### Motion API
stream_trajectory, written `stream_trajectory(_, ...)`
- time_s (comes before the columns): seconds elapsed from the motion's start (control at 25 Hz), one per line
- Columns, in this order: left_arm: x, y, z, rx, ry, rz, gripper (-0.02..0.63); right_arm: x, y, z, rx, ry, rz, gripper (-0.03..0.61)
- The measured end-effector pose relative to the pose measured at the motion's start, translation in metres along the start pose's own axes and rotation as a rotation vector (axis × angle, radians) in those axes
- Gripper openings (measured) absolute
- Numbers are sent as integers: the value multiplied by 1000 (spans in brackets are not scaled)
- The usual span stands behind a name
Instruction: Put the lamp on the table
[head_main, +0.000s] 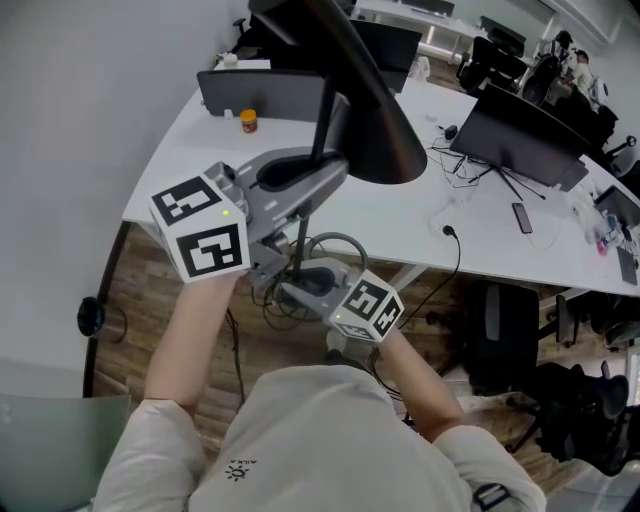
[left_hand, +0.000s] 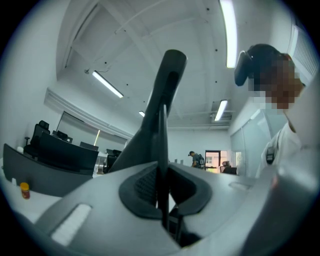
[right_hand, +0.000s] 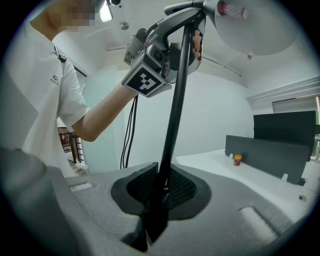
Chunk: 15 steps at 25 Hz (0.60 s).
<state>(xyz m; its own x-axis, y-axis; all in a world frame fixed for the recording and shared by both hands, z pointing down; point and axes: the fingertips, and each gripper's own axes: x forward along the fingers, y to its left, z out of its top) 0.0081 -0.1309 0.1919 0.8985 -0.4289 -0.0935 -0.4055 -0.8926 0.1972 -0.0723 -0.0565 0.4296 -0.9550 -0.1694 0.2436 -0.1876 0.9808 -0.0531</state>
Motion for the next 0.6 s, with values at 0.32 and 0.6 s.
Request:
stream_trajectory(0.32, 1, 2, 0, 16, -17, 27, 6, -1, -7, -3, -30, -2, 26, 57)
stream_trajectory(0.6, 0, 6, 0, 29, -28, 55, 6, 0, -9, -4, -49, -1, 52, 57)
